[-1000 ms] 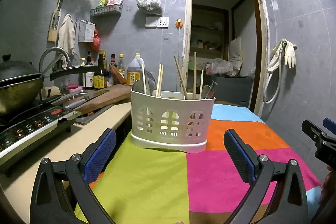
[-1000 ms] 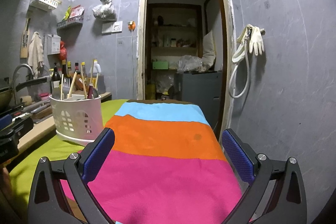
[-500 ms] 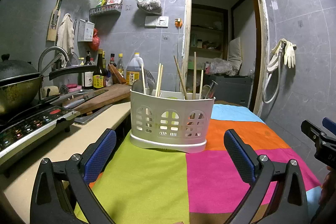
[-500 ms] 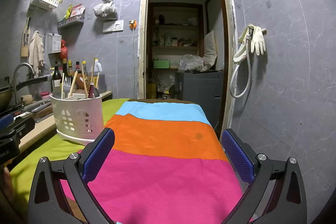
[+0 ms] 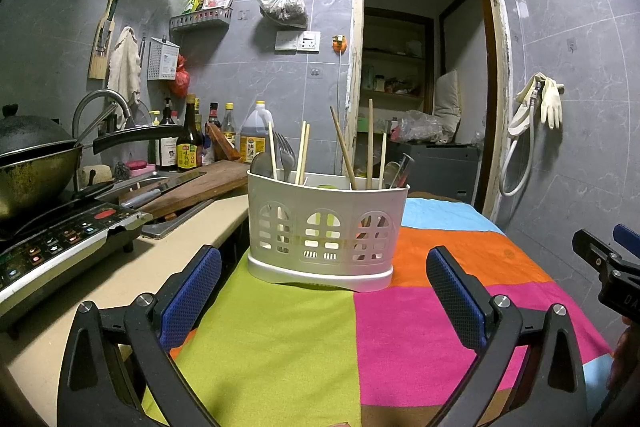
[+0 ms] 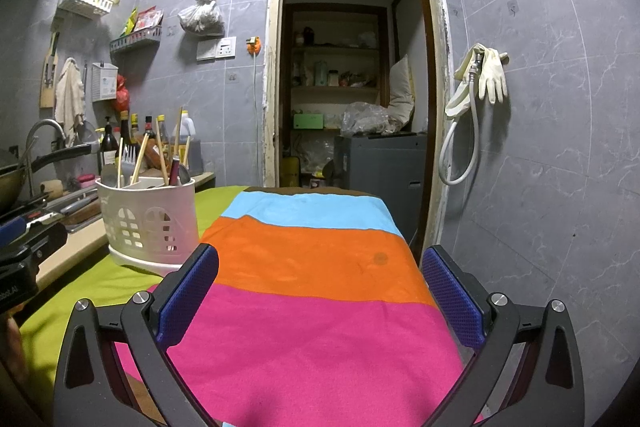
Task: Organize utensils
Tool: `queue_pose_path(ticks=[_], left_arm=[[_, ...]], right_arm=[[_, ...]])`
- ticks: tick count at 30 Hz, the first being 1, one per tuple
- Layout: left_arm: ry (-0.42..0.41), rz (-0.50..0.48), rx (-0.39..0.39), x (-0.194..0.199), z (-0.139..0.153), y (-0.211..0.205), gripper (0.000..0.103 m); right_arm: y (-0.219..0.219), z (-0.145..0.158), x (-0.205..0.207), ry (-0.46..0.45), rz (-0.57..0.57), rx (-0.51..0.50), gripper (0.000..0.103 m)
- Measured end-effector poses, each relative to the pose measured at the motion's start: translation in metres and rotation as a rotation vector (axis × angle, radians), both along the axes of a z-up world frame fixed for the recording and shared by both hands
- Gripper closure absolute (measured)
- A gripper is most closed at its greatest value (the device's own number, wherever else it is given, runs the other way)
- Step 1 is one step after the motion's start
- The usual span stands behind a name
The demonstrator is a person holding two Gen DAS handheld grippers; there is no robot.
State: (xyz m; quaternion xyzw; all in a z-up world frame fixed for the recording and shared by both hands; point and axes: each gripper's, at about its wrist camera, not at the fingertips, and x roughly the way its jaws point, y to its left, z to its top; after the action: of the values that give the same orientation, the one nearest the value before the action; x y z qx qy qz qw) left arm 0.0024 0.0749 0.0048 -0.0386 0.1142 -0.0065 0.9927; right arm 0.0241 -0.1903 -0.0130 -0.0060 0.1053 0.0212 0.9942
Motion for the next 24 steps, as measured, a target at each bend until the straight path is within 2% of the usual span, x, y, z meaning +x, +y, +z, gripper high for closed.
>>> queue_pose_path(ticks=[24], left_arm=[[0.003,0.000,0.002,0.0005,-0.0004,0.0005,0.002]], right_arm=[[0.0041,-0.0042,0.0022,0.008,0.001,-0.001,0.000]])
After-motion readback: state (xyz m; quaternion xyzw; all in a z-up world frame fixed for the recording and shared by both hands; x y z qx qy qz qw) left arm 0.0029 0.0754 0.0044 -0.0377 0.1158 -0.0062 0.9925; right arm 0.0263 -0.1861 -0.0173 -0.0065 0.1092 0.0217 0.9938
